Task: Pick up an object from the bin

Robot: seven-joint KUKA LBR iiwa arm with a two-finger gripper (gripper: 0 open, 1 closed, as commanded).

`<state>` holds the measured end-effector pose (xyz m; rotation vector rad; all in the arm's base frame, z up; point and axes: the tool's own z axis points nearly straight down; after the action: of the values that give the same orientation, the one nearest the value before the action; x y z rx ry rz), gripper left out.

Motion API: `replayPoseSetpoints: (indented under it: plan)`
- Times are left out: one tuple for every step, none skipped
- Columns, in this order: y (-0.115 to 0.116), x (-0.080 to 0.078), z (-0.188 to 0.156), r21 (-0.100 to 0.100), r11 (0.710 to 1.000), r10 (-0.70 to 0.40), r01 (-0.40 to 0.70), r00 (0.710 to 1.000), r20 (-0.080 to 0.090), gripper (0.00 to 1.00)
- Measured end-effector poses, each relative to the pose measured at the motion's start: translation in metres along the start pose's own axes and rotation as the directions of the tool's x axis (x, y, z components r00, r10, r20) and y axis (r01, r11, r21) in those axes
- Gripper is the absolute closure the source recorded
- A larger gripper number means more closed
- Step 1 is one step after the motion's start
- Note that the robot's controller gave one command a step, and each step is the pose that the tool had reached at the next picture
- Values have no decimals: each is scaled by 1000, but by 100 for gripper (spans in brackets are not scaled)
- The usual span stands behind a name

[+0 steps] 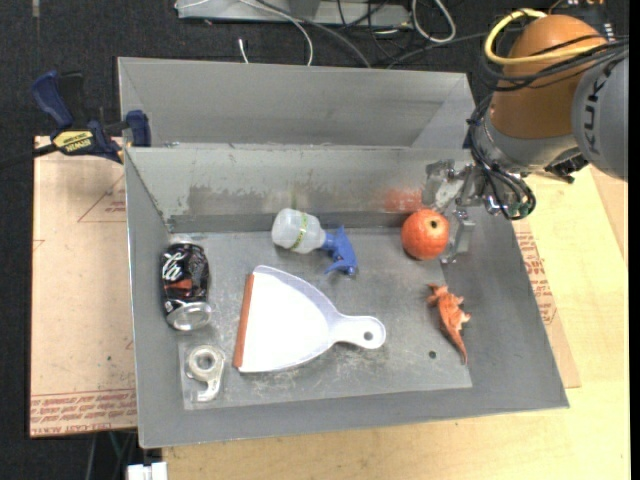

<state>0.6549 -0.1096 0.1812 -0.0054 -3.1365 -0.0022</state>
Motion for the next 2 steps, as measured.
replayPoseSetpoints:
  plan:
    - [1,-2,-5,1,1000,-3,3,1000,8,0]
    - [-30,-6,75,0,997,72,-72,997,25,0]
